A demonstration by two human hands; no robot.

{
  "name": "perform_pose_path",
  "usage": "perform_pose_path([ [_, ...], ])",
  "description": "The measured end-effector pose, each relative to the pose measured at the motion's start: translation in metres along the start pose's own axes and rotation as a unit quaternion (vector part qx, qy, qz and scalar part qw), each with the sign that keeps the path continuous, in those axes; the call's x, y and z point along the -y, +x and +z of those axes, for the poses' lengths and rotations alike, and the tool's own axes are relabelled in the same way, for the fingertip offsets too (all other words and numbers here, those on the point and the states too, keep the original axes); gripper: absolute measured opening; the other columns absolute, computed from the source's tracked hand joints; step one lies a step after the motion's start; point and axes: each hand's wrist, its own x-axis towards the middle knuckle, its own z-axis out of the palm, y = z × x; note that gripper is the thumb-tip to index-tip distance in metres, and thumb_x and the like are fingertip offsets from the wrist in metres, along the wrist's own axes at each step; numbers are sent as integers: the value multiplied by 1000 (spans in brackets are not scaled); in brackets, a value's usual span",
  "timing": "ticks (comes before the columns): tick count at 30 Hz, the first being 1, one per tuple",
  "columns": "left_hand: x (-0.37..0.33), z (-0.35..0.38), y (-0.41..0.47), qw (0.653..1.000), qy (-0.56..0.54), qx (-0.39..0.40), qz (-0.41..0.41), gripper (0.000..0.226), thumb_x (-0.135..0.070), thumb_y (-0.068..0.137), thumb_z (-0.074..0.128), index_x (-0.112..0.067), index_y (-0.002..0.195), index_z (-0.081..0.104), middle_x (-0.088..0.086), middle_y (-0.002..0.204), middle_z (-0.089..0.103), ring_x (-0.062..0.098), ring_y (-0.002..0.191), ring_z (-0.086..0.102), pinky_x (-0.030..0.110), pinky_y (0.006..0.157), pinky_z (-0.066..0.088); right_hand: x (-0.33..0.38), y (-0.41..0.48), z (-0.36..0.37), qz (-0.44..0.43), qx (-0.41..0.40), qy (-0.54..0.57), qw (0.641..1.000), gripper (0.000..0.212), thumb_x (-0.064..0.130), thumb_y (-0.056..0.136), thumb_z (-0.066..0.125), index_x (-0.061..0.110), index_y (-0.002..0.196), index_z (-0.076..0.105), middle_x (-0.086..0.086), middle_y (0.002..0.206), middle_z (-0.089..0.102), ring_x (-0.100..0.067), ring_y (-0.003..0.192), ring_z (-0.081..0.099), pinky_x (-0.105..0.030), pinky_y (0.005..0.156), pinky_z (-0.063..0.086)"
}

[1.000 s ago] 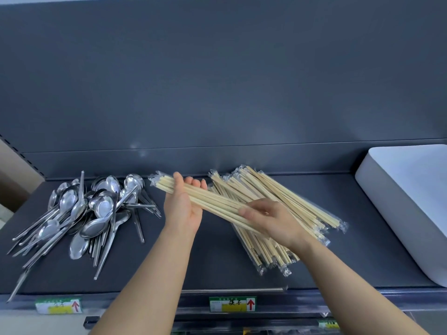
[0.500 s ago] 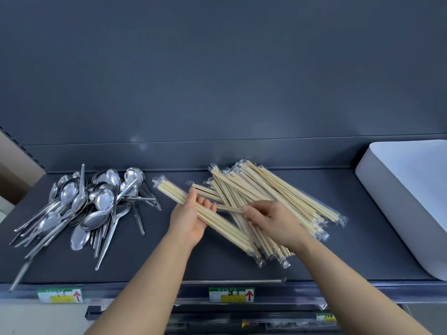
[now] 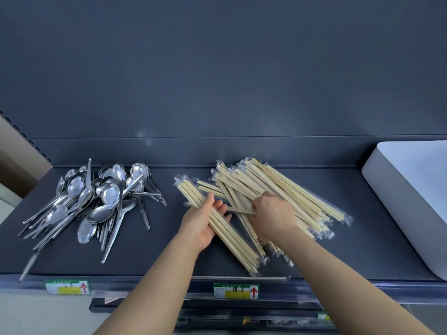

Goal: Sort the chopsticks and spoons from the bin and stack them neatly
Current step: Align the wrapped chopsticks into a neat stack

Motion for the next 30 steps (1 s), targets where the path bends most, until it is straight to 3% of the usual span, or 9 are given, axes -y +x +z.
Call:
perform_pose_path([
  [4,1,-4,2,1000,15,11,-6,16,-21,93,61,-7,99,62,10,90,67,23,87,67,48,78,56,1,6,-4,15,20,-13,1000,12,20,88,55,14,78,51,0,75,51,-18,66,51,-27,55,41],
  [10,2,-7,4,999,43,18,-1,18,-17,93,62,-5,106,63,12,100,67,24,94,66,45,81,56,-18,14,-8,61,60,143,986,26,24,83,55,14,62,45,1,58,43,-17,52,42,-24,45,33],
  [14,3,1,5,998,44,44,10,16,-15,90,65,-3,100,65,10,87,67,22,80,66,39,74,59,-16,11,-4,3,66,269,961,36,21,85,58,13,57,36,-1,55,33,-16,51,31,-28,50,29],
  [19,2,6,5,997,58,51,18,23,-14,88,68,-3,108,67,14,104,73,29,95,70,41,80,57,-8,4,2,-88,112,357,923,41,31,89,63,14,58,42,3,54,33,-10,50,29,-27,51,28],
  [22,-1,-1,8,997,64,34,21,22,-7,90,63,0,111,65,16,102,72,30,95,69,41,77,56,-11,3,3,-72,119,364,921,43,42,93,56,12,62,53,3,55,45,-9,50,36,-24,50,33],
  [24,-5,-8,9,997,66,22,26,15,-3,93,58,-1,107,64,16,99,71,26,91,69,40,76,55,-14,5,5,-29,72,347,935,43,41,95,51,6,71,61,-3,62,59,-12,53,45,-30,53,42],
  [27,-13,-16,9,997,61,5,37,15,1,90,60,-3,104,65,17,106,69,24,94,68,43,87,53,-10,7,8,-19,24,233,972,28,38,85,62,11,79,67,-4,74,67,-19,67,61,-36,63,53],
  [30,-17,-23,8,997,71,-1,29,28,0,86,64,3,114,63,15,107,69,20,90,69,37,77,55,8,7,8,-18,55,127,990,31,45,77,70,14,77,63,1,76,63,-19,73,61,-29,61,50],
])
